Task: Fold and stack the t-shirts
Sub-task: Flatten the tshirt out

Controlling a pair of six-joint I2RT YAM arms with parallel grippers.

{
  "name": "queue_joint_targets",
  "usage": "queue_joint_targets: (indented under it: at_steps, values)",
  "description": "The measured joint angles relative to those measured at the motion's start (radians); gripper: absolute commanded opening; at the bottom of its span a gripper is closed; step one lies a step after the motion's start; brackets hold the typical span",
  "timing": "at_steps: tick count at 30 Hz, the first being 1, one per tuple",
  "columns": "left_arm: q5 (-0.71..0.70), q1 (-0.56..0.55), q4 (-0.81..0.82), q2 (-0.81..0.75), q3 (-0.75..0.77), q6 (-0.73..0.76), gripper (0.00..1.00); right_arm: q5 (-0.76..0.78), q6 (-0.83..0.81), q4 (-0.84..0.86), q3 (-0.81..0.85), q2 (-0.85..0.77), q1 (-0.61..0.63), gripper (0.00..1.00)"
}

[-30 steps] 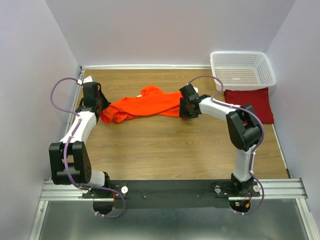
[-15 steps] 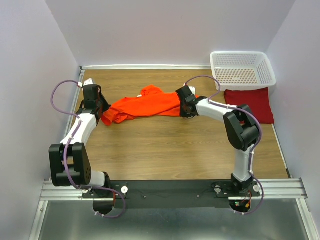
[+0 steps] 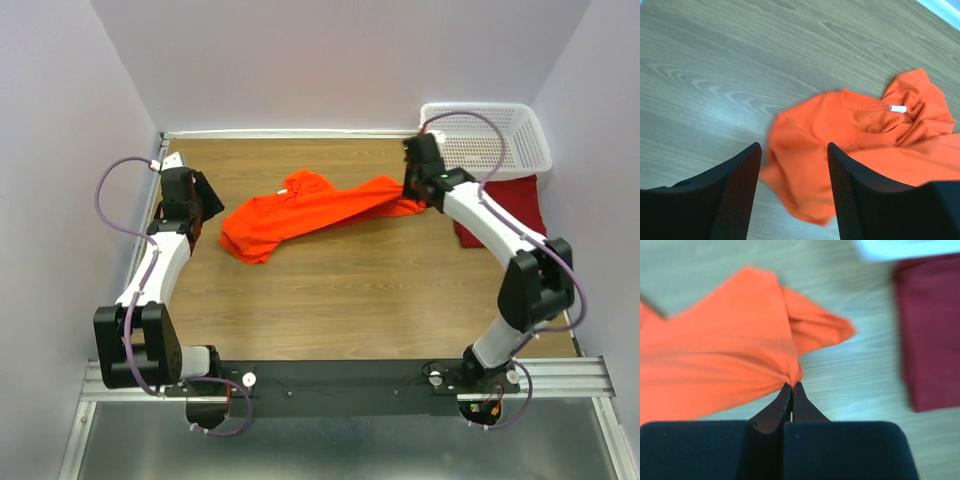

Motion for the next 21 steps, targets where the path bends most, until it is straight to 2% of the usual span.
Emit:
queue_joint_targets:
  at_steps: [6, 11, 21]
  values:
    - [0.005, 0.0, 0.002, -0.115, -0.108, -0.016, 0.64, 0.027, -0.007, -0.012, -0.095, -0.158, -0.089, 0.01]
    - [0.058, 0.0, -0.019, -0.114, -0.193, -0.026, 0.64, 0.011, 0.003, -0.047, -0.173, -0.137, -0.09, 0.01]
    - [0.228, -0.055, -0.04, -0.134, -0.307, -0.018, 0.66, -0.025, 0.012, -0.061, -0.176, -0.122, -0.09, 0.01]
